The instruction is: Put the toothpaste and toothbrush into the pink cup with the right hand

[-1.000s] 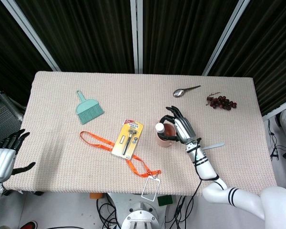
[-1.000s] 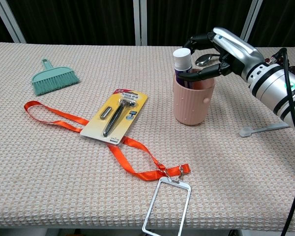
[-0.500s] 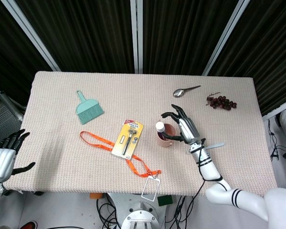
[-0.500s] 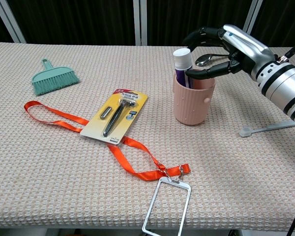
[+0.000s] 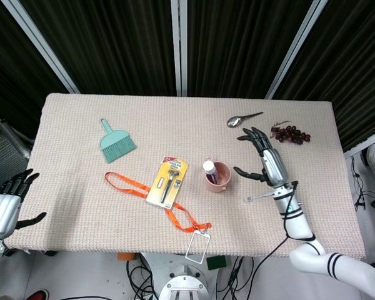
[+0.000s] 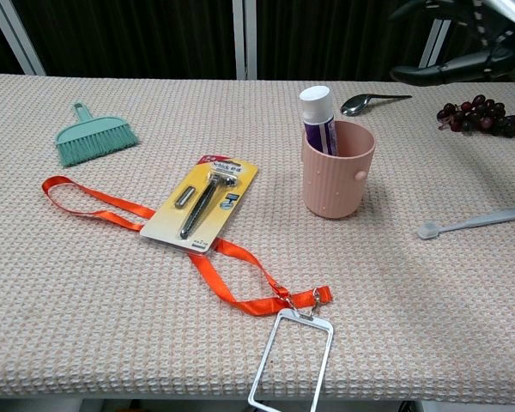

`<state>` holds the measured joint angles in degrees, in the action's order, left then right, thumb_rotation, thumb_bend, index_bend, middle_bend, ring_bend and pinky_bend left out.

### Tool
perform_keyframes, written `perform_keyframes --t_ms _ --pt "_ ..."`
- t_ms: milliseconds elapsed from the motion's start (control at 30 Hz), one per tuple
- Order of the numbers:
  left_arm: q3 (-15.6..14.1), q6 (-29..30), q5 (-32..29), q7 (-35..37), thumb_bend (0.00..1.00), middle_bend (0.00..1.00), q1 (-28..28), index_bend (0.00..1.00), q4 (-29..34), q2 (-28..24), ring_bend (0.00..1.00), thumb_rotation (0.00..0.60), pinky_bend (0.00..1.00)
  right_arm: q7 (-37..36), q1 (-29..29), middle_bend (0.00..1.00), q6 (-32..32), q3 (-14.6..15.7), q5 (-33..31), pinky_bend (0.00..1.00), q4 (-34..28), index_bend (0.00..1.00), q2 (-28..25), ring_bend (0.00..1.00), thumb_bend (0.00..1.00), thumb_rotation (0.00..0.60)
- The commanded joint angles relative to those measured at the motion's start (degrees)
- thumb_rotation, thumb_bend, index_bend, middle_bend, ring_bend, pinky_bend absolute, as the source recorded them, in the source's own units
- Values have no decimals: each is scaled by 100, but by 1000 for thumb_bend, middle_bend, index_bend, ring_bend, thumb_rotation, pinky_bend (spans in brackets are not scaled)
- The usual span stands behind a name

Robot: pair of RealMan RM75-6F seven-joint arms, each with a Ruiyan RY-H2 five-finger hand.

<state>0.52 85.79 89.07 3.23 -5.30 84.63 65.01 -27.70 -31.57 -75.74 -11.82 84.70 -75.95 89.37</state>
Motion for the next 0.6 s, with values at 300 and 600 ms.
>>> perform_keyframes --t_ms 300,600 --pt "8 -54 9 -15 93 77 -43 133 -11 49 108 545 220 2740 699 286 759 1281 241 0 -490 314 -1831 0 388 600" --pt "8 -59 46 -83 93 77 -72 133 53 41 108 544 220 3274 591 271 1118 1359 331 0 -254 432 -1444 0 422 600"
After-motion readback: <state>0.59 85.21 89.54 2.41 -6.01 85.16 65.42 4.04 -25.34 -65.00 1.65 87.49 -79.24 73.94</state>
